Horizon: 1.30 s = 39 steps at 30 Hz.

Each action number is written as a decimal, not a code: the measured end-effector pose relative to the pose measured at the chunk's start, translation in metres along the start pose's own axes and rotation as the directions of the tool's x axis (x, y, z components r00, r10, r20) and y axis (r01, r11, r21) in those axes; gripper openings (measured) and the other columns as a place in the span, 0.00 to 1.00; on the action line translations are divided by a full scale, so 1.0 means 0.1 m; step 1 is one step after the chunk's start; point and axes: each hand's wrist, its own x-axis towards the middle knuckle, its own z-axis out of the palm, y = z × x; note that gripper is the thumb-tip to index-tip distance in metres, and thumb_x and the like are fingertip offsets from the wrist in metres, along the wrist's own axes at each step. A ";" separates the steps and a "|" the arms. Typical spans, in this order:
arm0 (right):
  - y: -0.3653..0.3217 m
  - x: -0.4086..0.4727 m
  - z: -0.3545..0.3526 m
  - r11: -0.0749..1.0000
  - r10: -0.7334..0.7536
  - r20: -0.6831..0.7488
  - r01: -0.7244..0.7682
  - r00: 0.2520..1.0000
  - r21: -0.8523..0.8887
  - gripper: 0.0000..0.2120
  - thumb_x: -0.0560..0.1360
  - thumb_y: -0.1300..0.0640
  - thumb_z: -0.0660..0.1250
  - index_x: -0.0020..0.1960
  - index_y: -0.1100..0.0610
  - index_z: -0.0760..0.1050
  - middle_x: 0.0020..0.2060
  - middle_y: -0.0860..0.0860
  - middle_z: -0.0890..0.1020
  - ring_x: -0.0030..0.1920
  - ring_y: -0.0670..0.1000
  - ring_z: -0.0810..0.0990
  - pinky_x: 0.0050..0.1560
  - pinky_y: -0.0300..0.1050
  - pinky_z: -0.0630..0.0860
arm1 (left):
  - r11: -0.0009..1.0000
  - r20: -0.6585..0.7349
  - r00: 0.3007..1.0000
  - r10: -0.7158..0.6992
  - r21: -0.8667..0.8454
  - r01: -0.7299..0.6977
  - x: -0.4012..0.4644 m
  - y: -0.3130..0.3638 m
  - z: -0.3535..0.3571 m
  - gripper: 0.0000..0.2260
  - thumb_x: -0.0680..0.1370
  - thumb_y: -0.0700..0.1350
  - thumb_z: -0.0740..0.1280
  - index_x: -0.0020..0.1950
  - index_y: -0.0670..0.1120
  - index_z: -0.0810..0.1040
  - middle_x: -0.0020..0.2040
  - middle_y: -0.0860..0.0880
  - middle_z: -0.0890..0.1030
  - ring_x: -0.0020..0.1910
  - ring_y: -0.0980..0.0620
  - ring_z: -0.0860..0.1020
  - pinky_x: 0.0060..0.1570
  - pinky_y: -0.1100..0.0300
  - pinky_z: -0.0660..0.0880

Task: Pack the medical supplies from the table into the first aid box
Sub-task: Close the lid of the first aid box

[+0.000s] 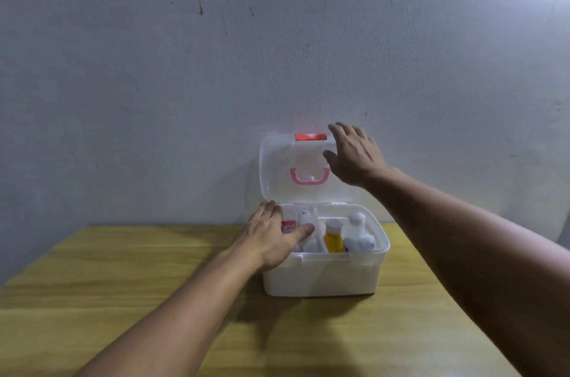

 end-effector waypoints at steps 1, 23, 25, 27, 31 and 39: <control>-0.01 0.08 0.02 1.000 -0.003 0.013 0.004 1.000 -0.030 0.27 0.77 0.49 0.61 0.73 0.56 0.61 0.71 0.57 0.69 0.70 0.59 0.66 0.68 0.56 0.63 | 1.000 0.007 1.000 -0.001 0.002 0.001 0.00 0.00 0.00 0.43 0.72 0.73 0.51 0.78 0.45 0.55 0.79 0.46 0.54 0.78 0.48 0.51 0.76 0.47 0.53; -0.02 -0.23 -0.30 0.984 -0.163 -0.214 0.174 0.963 0.033 0.14 0.78 0.51 0.64 0.60 0.54 0.79 0.50 0.58 0.81 0.50 0.59 0.77 0.44 0.50 0.74 | 0.998 -0.095 0.995 0.032 -0.053 -0.037 -0.18 0.12 -0.17 0.14 0.80 0.50 0.51 0.39 0.49 0.70 0.54 0.40 0.80 0.62 0.41 0.75 0.53 0.50 0.71; -0.03 -0.28 -0.32 0.982 -0.173 -0.219 0.184 0.960 0.032 0.13 0.78 0.52 0.64 0.60 0.54 0.79 0.50 0.58 0.82 0.49 0.59 0.77 0.44 0.49 0.74 | 0.998 -0.108 0.993 0.039 -0.047 -0.044 -0.17 0.11 -0.13 0.16 0.80 0.50 0.50 0.41 0.47 0.72 0.56 0.42 0.80 0.61 0.41 0.76 0.54 0.50 0.73; -0.02 -0.33 -0.34 0.981 -0.180 -0.217 0.191 0.959 0.033 0.13 0.77 0.52 0.64 0.59 0.54 0.79 0.50 0.58 0.82 0.50 0.59 0.77 0.44 0.50 0.75 | 0.997 -0.061 0.996 0.066 0.046 -0.063 -0.15 0.12 -0.10 0.21 0.81 0.52 0.46 0.58 0.46 0.76 0.72 0.48 0.71 0.73 0.46 0.65 0.69 0.45 0.64; -0.01 -0.38 -0.36 0.981 -0.179 -0.217 0.192 0.960 0.039 0.13 0.78 0.51 0.64 0.60 0.53 0.79 0.51 0.57 0.81 0.51 0.59 0.77 0.45 0.52 0.76 | 0.986 -0.018 0.999 0.041 0.164 -0.038 -0.14 0.13 -0.11 0.24 0.82 0.53 0.42 0.71 0.50 0.70 0.79 0.51 0.57 0.79 0.49 0.51 0.75 0.41 0.49; -0.04 -0.52 -0.45 0.975 -0.215 -0.184 0.220 0.959 0.010 0.13 0.78 0.51 0.64 0.59 0.53 0.79 0.53 0.56 0.81 0.51 0.58 0.77 0.46 0.50 0.76 | 0.991 -0.093 0.988 0.123 0.057 -0.118 -0.12 0.05 -0.06 0.25 0.80 0.58 0.43 0.56 0.45 0.73 0.65 0.47 0.75 0.75 0.48 0.63 0.70 0.38 0.58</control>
